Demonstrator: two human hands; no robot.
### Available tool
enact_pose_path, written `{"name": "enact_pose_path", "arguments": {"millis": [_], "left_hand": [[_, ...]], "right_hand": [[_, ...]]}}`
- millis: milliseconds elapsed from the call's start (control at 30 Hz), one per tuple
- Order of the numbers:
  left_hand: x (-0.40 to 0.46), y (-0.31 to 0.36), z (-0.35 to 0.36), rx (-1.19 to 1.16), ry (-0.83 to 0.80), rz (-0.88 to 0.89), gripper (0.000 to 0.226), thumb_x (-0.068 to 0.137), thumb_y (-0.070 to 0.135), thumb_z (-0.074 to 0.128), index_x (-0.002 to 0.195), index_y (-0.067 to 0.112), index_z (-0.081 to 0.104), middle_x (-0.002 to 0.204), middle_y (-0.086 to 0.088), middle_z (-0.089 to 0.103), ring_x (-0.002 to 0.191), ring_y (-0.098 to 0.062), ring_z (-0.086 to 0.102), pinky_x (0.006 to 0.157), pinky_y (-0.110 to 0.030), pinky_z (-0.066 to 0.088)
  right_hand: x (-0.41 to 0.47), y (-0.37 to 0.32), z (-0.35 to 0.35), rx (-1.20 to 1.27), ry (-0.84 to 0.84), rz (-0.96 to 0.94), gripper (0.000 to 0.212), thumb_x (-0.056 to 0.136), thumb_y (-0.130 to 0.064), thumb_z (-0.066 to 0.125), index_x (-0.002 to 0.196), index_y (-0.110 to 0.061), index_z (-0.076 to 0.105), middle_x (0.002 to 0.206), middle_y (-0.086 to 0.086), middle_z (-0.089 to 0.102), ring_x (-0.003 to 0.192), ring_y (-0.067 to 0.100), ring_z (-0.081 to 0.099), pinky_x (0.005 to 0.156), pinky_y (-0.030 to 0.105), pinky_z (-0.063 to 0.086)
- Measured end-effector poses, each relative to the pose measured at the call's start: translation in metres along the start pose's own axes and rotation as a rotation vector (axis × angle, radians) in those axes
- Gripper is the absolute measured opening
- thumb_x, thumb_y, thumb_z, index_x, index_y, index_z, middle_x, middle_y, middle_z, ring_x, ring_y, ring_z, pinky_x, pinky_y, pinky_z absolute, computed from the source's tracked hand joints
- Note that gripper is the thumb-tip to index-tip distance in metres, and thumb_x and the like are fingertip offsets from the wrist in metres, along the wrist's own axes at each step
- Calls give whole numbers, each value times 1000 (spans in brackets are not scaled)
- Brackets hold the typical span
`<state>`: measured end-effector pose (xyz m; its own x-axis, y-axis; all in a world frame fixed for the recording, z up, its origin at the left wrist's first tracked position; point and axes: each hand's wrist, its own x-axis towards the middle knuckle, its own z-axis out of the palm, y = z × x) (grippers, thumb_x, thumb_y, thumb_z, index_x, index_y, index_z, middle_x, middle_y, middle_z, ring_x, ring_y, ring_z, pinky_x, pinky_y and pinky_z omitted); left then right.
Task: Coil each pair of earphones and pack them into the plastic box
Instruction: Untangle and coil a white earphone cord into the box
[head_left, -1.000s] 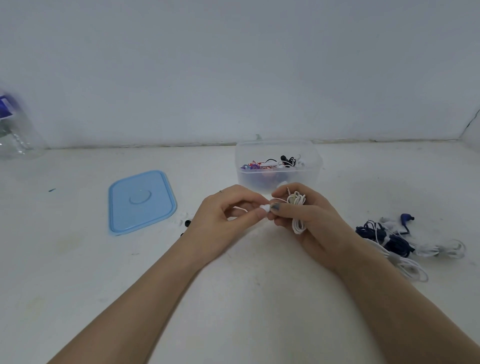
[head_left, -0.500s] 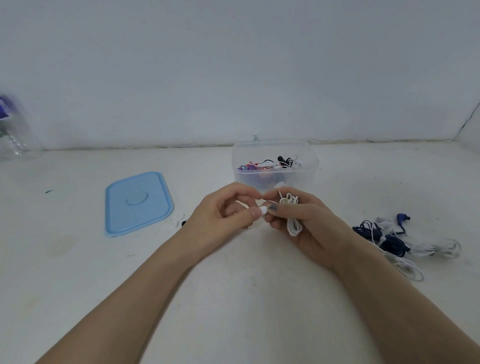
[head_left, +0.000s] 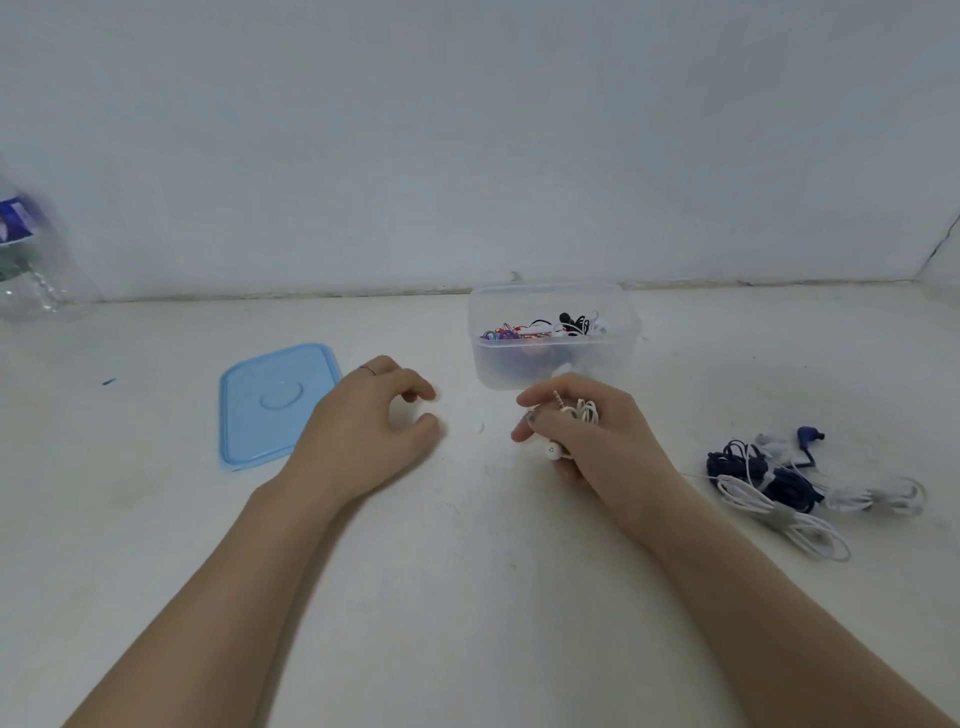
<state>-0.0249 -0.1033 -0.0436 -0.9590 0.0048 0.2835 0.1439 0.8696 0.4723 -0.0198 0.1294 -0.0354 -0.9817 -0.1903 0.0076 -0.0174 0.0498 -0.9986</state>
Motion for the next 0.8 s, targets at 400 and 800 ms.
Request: {"name": "enact_pose_path", "arguments": {"millis": [400,800], "left_hand": [[2,15,21,45,-27,330,9,94,28,67,99,30,74,100,14,63,92,-14,52,78,-35,47],[-6,36,26,-181,-31,310,9,94,24,64,94,33,62,87,20,64,80,-10,52,71,-27,45]], "right_hand": [[2,2,5,-57,-11,5,34,89,3,55,109,-19,71,92,5,77,54,12,45,45,20,42],[3,2,-1,14,-2,-27,7,94,-13,65,98,-12,70,79,10,76,51,14,47,43,19,37]]}}
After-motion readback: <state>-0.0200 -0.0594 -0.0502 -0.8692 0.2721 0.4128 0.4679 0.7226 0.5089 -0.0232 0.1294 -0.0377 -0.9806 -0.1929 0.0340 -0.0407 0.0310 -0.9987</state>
